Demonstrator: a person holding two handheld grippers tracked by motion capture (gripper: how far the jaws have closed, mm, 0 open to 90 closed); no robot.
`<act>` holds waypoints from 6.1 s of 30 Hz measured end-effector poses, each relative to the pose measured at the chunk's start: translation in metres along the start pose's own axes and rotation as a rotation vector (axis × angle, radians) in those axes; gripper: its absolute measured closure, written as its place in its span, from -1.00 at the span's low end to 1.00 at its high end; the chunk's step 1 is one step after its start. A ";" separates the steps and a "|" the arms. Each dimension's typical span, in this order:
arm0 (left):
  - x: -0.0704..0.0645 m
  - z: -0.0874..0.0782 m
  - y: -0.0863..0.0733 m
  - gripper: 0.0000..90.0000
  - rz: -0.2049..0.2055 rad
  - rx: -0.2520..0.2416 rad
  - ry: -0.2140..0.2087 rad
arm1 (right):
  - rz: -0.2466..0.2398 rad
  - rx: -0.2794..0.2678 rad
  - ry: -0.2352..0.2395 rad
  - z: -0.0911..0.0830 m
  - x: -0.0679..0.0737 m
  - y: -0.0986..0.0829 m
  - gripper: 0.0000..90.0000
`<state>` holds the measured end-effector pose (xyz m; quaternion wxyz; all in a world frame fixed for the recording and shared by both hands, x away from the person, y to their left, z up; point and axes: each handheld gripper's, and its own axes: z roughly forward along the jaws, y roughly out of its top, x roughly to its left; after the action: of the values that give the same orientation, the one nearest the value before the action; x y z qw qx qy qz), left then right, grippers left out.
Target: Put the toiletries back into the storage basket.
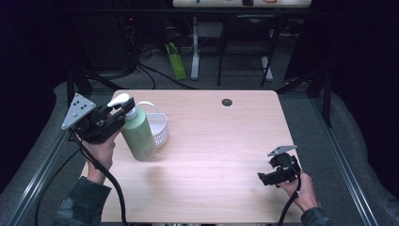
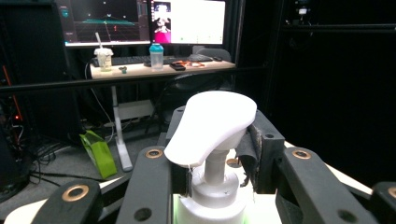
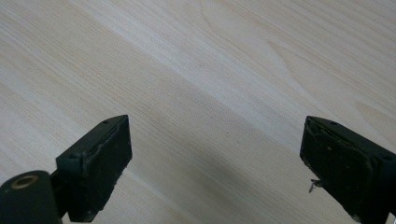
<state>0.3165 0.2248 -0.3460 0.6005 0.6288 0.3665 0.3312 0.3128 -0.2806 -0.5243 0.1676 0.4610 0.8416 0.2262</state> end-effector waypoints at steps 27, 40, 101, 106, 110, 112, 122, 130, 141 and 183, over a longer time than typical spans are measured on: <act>0.008 0.012 0.026 0.48 0.024 -0.037 0.027 | -0.001 0.002 0.000 0.000 -0.001 0.000 -0.81; 0.016 0.018 0.034 0.48 0.021 -0.046 0.045 | -0.006 0.003 -0.004 0.000 0.000 0.000 -0.81; 0.045 0.065 0.046 0.48 0.010 -0.046 0.114 | -0.011 0.006 -0.001 0.002 0.000 0.000 -0.81; 0.047 0.069 0.044 0.48 0.010 -0.044 0.117 | -0.006 0.007 0.003 0.002 0.000 0.000 -0.81; 0.049 0.071 0.043 0.48 0.007 -0.046 0.122 | -0.005 0.007 0.004 0.002 0.000 0.000 -0.81; 0.050 0.072 0.042 0.48 0.006 -0.044 0.124 | -0.008 0.008 -0.002 0.002 0.000 0.000 -0.81; 0.054 0.078 0.038 0.48 0.001 -0.044 0.131 | -0.008 0.008 -0.001 0.002 -0.001 0.000 -0.81; 0.056 0.083 0.032 0.48 0.000 -0.040 0.138 | -0.008 0.008 -0.002 0.002 0.000 0.000 -0.81; 0.058 0.088 0.025 0.48 -0.003 -0.039 0.139 | -0.007 0.008 -0.001 0.002 0.000 -0.001 -0.81; 0.060 0.100 -0.017 0.48 -0.028 0.008 0.143 | -0.018 0.004 0.003 0.001 0.001 0.000 -0.81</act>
<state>0.4318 0.2250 -0.3705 0.5747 0.6009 0.4184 0.3655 0.3128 -0.2791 -0.5247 0.1673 0.4535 0.8464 0.2236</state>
